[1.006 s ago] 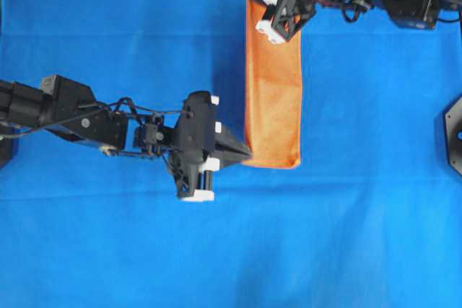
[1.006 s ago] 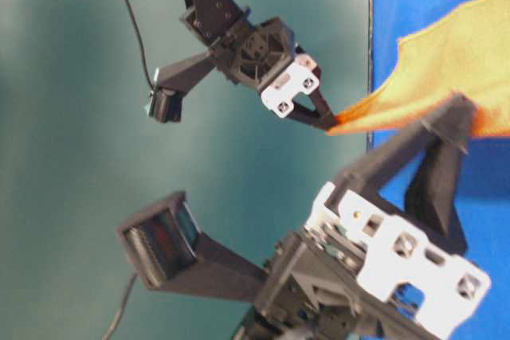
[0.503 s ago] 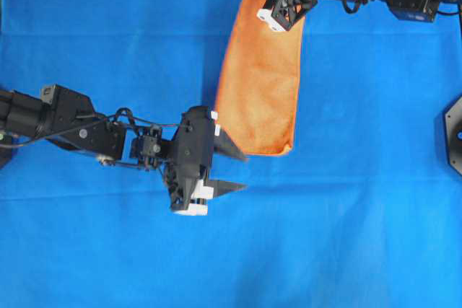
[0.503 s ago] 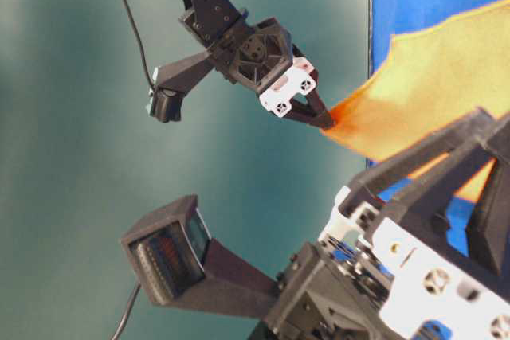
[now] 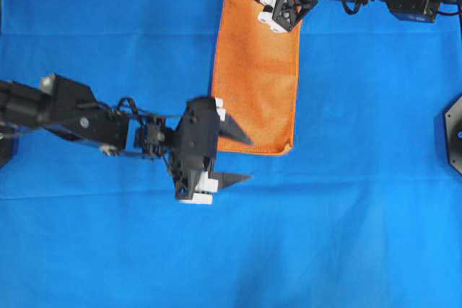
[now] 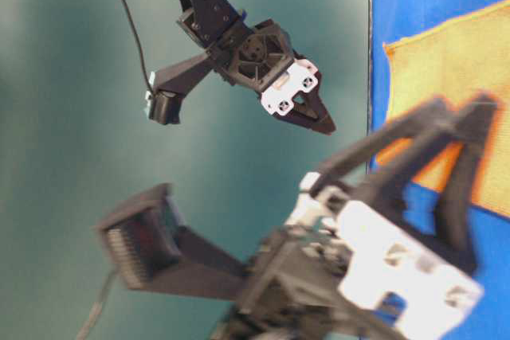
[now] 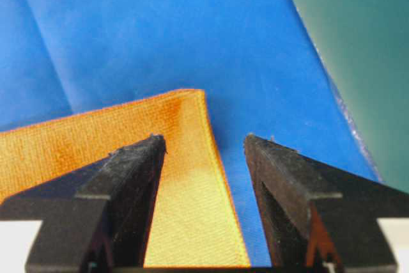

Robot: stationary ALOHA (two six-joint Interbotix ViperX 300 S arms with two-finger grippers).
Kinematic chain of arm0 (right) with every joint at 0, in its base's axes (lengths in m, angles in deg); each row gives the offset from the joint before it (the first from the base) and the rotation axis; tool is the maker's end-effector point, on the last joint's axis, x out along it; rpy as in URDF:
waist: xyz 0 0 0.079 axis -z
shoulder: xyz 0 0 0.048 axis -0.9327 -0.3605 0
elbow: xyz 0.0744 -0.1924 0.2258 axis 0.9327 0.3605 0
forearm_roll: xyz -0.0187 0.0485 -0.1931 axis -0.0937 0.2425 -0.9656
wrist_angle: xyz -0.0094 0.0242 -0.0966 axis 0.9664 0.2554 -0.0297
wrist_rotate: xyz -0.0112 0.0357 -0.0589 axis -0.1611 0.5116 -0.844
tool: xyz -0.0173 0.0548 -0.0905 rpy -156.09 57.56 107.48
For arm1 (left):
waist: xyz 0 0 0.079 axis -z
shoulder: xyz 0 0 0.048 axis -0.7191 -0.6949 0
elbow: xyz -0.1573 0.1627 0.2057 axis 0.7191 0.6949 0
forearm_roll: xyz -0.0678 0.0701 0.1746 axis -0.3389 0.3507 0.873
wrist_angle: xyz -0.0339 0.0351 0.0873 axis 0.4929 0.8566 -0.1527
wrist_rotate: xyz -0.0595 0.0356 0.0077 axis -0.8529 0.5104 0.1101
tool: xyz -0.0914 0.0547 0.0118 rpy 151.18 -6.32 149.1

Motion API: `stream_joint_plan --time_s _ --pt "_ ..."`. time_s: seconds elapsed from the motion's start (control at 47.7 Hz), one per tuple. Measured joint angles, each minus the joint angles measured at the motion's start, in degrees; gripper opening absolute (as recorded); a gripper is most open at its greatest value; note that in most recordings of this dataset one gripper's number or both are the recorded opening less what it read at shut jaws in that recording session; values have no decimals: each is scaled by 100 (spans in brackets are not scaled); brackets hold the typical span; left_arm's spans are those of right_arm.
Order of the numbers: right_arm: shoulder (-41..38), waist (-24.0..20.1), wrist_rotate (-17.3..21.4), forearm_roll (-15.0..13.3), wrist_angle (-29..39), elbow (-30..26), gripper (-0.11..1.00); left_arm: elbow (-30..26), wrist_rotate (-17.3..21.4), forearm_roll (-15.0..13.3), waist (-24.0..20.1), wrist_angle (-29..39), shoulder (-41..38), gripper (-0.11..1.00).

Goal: Fold the orange towel.
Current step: 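Lay the towel strip down, release both grippers and retract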

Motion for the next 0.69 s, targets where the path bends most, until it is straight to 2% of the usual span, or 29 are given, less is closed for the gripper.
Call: stream_joint_plan --time_s 0.147,0.293,0.44,0.691 --pt "501 -18 18 -9 114 211 56 176 158 9 -264 325 545 65" --pt "1257 -176 105 -9 88 773 56 571 202 9 -686 369 1266 65" --pt "2180 -501 220 44 -202 1573 56 1151 202 9 -1063 149 1969 65" --pt "3744 -1055 554 158 -659 2769 56 2197 202 9 -1380 -466 2997 65"
